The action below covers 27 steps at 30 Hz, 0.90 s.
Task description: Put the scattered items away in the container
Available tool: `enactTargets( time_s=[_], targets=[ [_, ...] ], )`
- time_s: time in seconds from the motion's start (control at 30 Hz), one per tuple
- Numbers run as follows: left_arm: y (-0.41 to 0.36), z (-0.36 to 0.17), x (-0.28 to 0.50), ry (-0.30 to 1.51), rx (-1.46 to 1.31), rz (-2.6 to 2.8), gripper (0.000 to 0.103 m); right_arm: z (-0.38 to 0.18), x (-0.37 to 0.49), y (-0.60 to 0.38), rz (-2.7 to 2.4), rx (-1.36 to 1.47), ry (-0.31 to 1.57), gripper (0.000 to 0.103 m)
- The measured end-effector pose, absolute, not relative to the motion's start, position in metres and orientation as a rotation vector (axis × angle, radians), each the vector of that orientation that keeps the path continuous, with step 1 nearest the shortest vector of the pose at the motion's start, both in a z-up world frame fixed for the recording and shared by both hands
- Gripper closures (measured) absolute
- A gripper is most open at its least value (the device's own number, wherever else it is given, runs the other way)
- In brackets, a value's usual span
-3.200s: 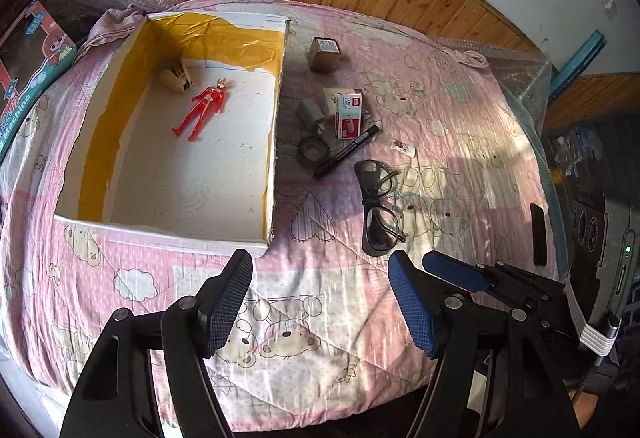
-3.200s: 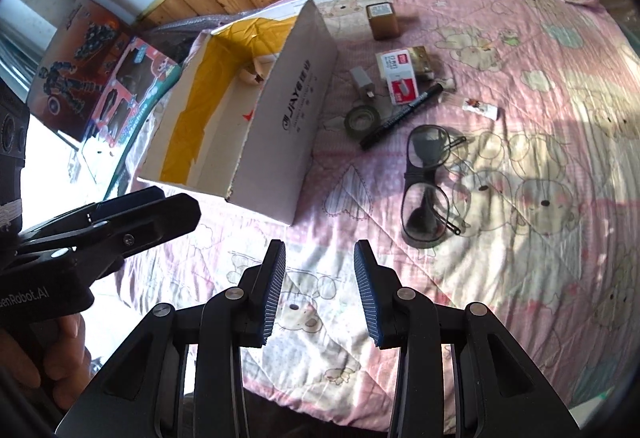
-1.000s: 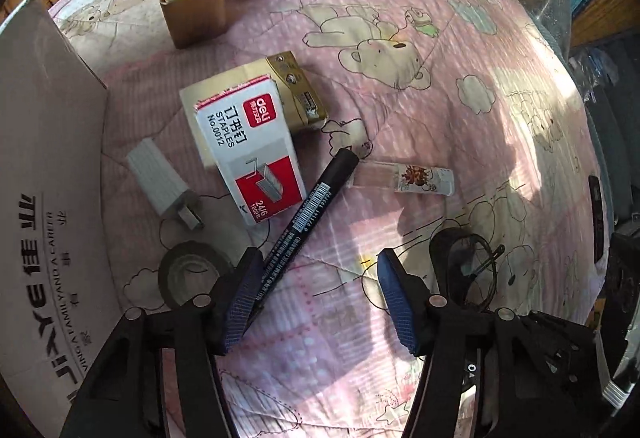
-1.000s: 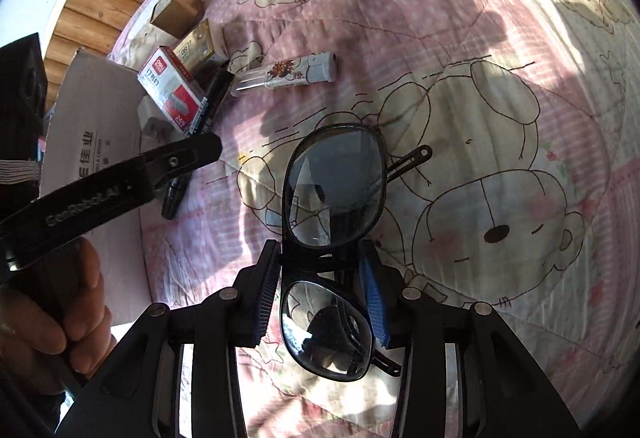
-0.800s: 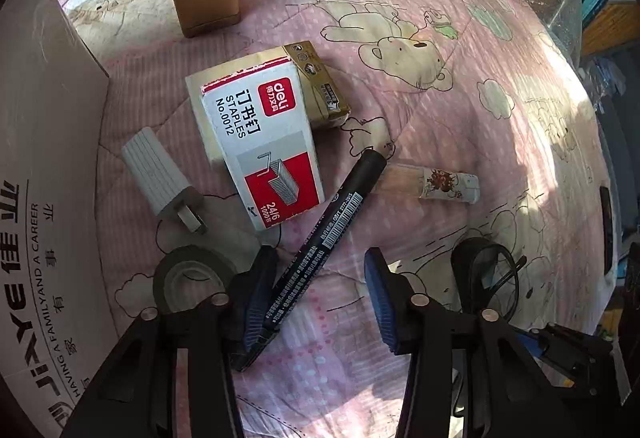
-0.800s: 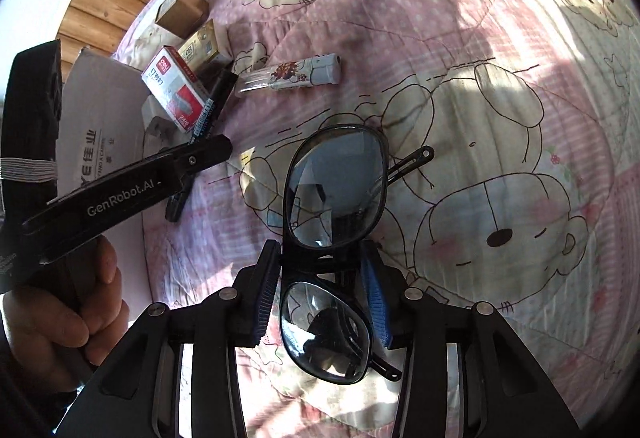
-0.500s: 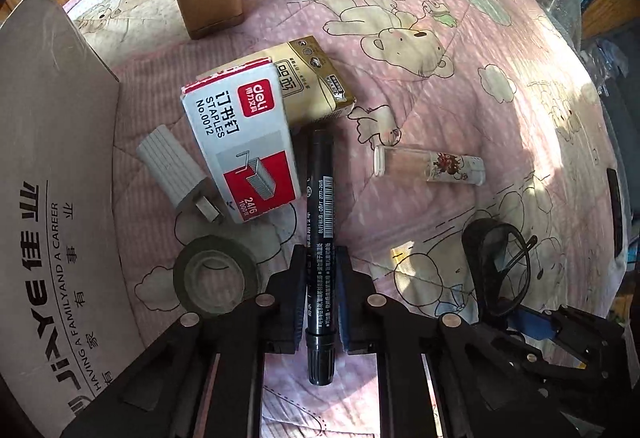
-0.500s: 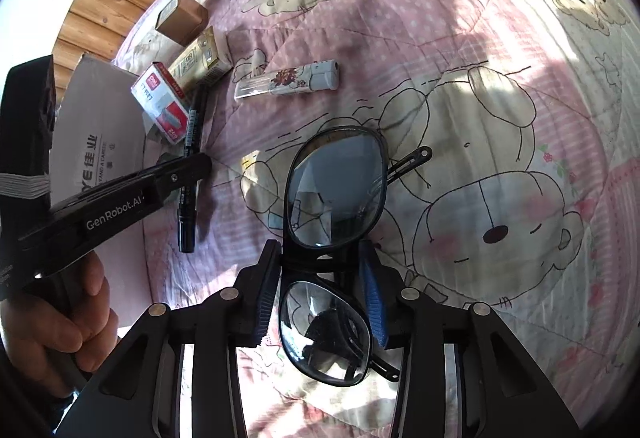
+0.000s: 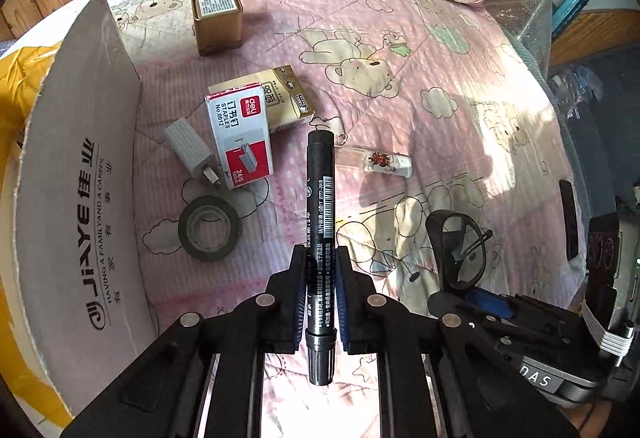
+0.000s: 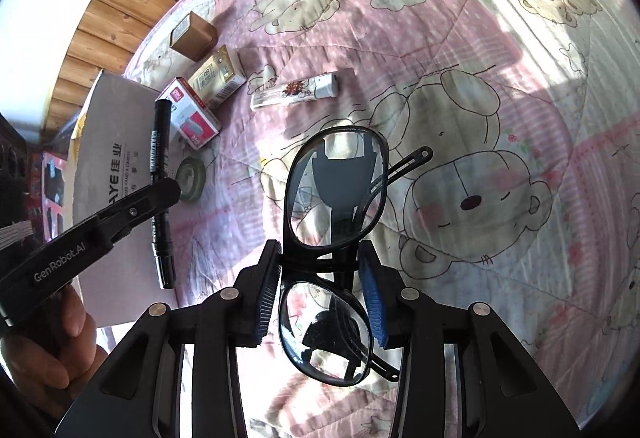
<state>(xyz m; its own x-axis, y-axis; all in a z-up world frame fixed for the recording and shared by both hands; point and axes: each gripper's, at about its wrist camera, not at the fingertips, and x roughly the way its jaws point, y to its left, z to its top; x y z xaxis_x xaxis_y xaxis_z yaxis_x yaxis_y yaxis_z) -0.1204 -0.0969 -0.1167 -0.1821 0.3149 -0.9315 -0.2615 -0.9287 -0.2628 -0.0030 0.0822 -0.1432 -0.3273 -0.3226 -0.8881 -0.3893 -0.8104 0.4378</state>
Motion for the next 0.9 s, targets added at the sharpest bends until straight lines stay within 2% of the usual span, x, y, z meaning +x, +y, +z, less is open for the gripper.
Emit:
enactTargets(
  time_s=[0.6, 0.9],
  targets=[
    [-0.143, -0.053, -0.062, -0.195, -1.605, 2.231, 0.089, -0.090, 0.016, 0.024, 2.491, -1.810, 0.754, 0.062],
    [-0.168, -0.037, -0.034, -0.153, -1.614, 2.318, 0.089, -0.072, 0.025, -0.007, 2.564, -1.835, 0.665, 0.062]
  ],
)
